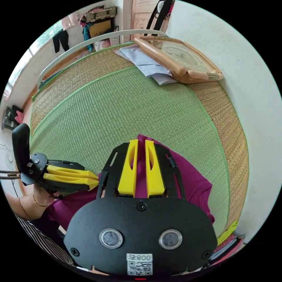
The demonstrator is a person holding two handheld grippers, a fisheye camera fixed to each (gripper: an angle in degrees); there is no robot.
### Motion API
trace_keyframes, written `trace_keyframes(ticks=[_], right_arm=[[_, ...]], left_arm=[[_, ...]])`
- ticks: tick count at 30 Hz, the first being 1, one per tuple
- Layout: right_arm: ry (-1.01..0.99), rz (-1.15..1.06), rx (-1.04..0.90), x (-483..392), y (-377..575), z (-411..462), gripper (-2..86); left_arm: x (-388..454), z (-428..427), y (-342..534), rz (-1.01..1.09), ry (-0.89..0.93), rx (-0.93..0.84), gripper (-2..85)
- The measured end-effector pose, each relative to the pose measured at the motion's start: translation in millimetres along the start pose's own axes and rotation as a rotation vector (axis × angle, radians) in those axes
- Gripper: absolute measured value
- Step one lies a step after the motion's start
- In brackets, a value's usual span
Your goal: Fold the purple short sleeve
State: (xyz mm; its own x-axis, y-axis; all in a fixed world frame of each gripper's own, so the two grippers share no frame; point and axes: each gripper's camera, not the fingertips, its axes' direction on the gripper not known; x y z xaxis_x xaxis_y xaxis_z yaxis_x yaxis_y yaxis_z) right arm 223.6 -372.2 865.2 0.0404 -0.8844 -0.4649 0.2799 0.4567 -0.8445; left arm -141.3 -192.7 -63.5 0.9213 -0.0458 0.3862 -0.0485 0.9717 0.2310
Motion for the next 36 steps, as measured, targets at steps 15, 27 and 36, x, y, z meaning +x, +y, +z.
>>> trace_keyframes(ticks=[15,27,36], right_arm=[[-0.049,-0.007,0.001,35.8,-31.1,24.3,1.0],[-0.397,0.276,0.189,169.1,56.1,3.4,0.5],[-0.519,0.425,0.130,221.6,97.6,43.8,0.4]], left_arm=[[20.7,-69.5,8.1,0.056,0.005,0.037,0.8],[70.3,-68.3,18.3,0.291,0.057,-0.068,0.8],[96.2,-38.9,26.3,0.373,-0.055,-0.253,1.2]])
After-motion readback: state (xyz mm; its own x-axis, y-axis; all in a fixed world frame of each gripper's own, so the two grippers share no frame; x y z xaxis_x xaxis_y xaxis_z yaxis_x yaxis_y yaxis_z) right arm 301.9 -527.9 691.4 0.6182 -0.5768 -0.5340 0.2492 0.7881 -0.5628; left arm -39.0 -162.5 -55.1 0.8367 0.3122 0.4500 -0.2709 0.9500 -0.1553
